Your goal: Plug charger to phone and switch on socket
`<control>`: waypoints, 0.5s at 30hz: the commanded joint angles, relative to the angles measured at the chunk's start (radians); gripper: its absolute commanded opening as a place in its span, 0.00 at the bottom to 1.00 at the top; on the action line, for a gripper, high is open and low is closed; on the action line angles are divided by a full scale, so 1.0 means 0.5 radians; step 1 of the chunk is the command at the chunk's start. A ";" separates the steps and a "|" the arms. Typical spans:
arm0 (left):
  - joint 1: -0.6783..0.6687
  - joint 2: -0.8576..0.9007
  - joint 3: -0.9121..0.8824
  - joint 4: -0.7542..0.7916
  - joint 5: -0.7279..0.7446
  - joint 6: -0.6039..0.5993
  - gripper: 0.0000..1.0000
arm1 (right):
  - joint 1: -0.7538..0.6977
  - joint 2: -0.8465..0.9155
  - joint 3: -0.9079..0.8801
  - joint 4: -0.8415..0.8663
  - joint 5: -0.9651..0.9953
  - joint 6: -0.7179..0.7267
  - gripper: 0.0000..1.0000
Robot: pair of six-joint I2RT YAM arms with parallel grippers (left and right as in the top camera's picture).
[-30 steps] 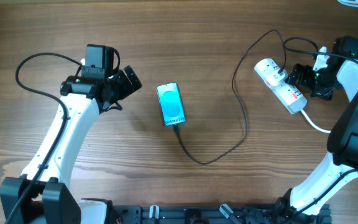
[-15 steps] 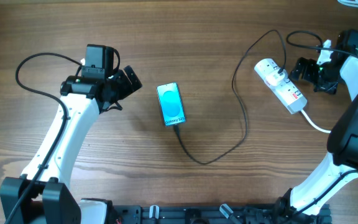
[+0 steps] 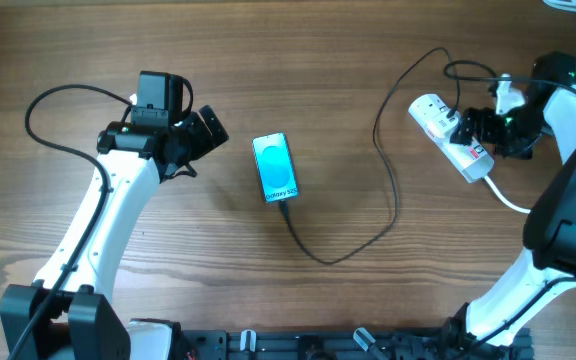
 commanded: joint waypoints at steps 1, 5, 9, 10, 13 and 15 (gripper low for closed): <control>0.011 0.008 0.012 0.005 -0.020 0.031 1.00 | 0.126 -0.099 0.033 -0.134 0.031 -0.174 1.00; 0.011 0.008 0.012 0.005 -0.020 0.031 1.00 | 0.288 -0.099 -0.096 -0.044 0.309 -0.210 1.00; 0.011 0.008 0.012 0.005 -0.021 0.031 1.00 | 0.364 -0.099 -0.188 0.286 0.617 -0.369 1.00; 0.011 0.008 0.012 0.005 -0.021 0.031 1.00 | 0.364 -0.099 -0.188 0.311 0.645 -0.401 1.00; 0.011 0.008 0.012 0.005 -0.020 0.031 1.00 | 0.364 -0.099 -0.192 0.367 0.734 -0.448 1.00; 0.011 0.008 0.012 0.005 -0.020 0.032 1.00 | 0.363 -0.095 -0.201 0.357 0.734 -0.449 1.00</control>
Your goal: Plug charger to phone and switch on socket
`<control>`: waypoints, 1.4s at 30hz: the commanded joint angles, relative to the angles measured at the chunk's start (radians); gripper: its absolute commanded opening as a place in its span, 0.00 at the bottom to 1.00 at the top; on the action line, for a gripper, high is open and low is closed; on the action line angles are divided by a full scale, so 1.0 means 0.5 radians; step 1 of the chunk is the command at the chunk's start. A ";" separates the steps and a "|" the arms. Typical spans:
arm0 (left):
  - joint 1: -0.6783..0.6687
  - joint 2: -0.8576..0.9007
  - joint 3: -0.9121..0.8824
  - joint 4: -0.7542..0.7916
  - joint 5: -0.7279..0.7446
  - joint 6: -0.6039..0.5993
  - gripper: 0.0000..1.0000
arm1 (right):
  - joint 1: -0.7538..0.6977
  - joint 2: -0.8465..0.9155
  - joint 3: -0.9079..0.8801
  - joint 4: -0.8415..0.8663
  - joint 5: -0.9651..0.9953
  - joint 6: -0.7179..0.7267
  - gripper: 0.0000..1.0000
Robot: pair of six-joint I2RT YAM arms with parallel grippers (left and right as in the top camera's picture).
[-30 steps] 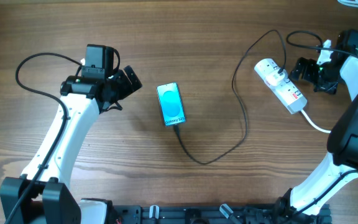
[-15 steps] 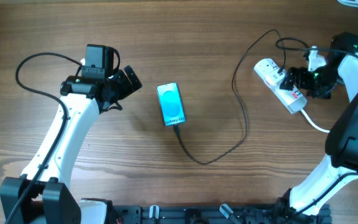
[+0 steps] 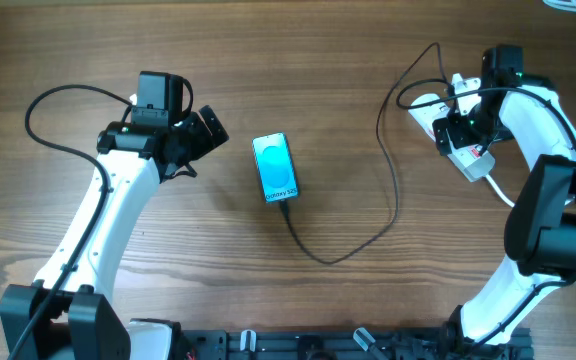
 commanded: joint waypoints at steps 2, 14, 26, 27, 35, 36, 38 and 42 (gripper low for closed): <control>0.011 0.008 0.012 0.005 -0.020 0.031 1.00 | 0.006 -0.021 -0.065 0.019 0.077 -0.059 0.99; 0.011 0.008 0.012 0.005 -0.021 0.032 1.00 | -0.121 -0.610 -0.372 0.334 -0.343 -0.117 1.00; 0.011 0.008 0.012 0.005 -0.020 0.032 1.00 | -0.256 -0.375 -1.047 1.337 -0.352 -0.118 0.99; 0.011 0.008 0.012 0.005 -0.021 0.032 1.00 | -0.256 -0.311 -1.047 1.337 -0.350 -0.116 1.00; 0.011 0.008 0.012 0.005 -0.021 0.032 1.00 | -0.259 -0.244 -1.046 1.334 -0.620 -0.069 1.00; 0.011 0.008 0.012 0.005 -0.020 0.032 1.00 | -0.259 -0.244 -1.046 1.294 -0.646 -0.137 1.00; 0.011 0.008 0.012 0.005 -0.020 0.031 1.00 | -0.259 -0.246 -1.044 1.257 -0.651 -0.240 1.00; 0.011 0.008 0.012 0.005 -0.020 0.032 1.00 | -0.260 -0.262 -0.989 1.182 -0.517 -0.402 1.00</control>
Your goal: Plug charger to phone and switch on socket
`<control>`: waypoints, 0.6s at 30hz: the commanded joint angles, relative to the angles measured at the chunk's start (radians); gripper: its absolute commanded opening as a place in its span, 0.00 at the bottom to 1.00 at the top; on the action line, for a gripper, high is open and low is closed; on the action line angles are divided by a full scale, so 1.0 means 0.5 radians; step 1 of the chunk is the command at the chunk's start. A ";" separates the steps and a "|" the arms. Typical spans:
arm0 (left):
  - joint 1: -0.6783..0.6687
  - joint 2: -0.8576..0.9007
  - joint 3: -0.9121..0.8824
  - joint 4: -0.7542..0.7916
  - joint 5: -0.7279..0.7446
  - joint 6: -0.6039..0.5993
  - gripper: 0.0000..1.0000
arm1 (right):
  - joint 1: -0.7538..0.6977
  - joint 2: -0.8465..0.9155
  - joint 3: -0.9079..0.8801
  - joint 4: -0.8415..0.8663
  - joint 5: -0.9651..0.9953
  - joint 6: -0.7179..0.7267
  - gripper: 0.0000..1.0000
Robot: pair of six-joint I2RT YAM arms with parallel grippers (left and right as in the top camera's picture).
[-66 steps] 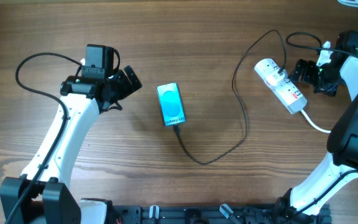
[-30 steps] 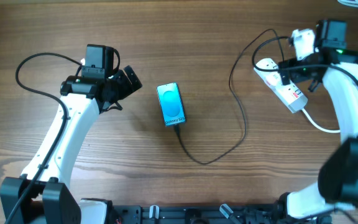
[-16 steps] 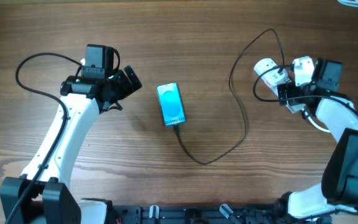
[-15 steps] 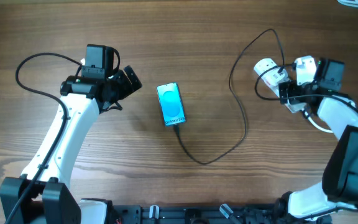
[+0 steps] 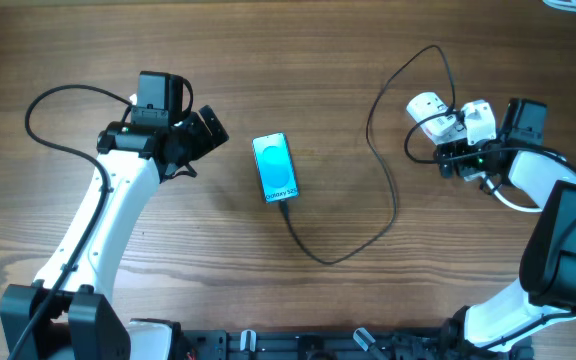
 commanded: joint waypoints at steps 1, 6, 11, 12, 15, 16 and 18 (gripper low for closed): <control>0.011 0.008 0.012 0.005 -0.021 0.031 1.00 | 0.005 0.060 -0.011 -0.042 0.109 -0.111 1.00; 0.011 0.008 0.012 0.005 -0.020 0.031 1.00 | -0.047 0.060 -0.011 0.059 0.108 0.512 0.92; 0.011 0.008 0.012 0.005 -0.020 0.032 1.00 | -0.079 0.060 -0.011 0.066 0.211 0.921 0.83; 0.011 0.008 0.012 0.005 -0.020 0.031 1.00 | -0.091 0.060 -0.011 0.097 0.208 1.071 0.83; 0.011 0.008 0.012 0.005 -0.021 0.031 1.00 | -0.093 0.060 -0.011 0.140 0.185 1.220 0.85; 0.011 0.008 0.012 0.005 -0.021 0.032 1.00 | -0.093 0.060 -0.011 0.141 0.186 1.215 0.99; 0.011 0.008 0.012 0.005 -0.020 0.032 1.00 | -0.095 0.032 -0.002 0.168 0.197 1.145 1.00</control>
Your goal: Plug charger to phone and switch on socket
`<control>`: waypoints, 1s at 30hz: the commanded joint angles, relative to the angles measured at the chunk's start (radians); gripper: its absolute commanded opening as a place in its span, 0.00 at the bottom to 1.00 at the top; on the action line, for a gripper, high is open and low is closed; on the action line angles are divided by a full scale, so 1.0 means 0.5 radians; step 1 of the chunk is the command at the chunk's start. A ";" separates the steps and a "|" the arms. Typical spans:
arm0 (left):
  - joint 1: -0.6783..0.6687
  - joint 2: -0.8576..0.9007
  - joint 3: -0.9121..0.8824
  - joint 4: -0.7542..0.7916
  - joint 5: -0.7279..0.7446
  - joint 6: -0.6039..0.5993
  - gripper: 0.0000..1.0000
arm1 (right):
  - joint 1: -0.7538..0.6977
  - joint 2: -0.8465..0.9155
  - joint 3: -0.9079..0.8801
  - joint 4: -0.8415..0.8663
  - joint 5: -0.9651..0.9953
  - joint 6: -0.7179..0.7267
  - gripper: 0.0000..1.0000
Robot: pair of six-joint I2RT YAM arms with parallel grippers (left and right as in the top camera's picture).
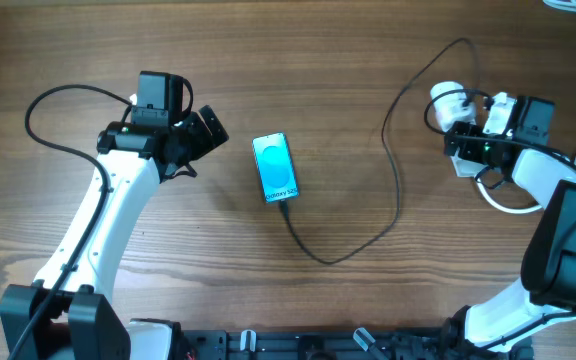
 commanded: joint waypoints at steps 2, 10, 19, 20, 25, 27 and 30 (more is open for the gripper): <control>0.011 0.008 0.012 0.005 -0.020 0.031 1.00 | -0.044 -0.086 0.013 0.003 0.128 0.054 1.00; 0.011 0.008 0.012 0.005 -0.020 0.031 1.00 | -0.043 -0.620 0.024 -0.024 0.161 0.058 1.00; 0.011 0.008 0.012 0.005 -0.020 0.031 1.00 | -0.043 -0.616 0.024 -0.123 0.161 0.059 1.00; 0.011 0.008 0.012 0.005 -0.021 0.032 1.00 | -0.043 -0.616 0.024 -0.124 0.161 0.059 1.00; 0.011 0.008 0.012 0.005 -0.020 0.031 1.00 | -0.043 -0.616 0.024 -0.124 0.161 0.059 1.00; 0.011 0.008 0.012 0.005 -0.021 0.032 1.00 | -0.043 -0.616 0.024 -0.124 0.161 0.060 1.00; 0.011 0.008 0.012 0.005 -0.021 0.031 1.00 | -0.043 -0.616 0.024 -0.124 0.161 0.059 1.00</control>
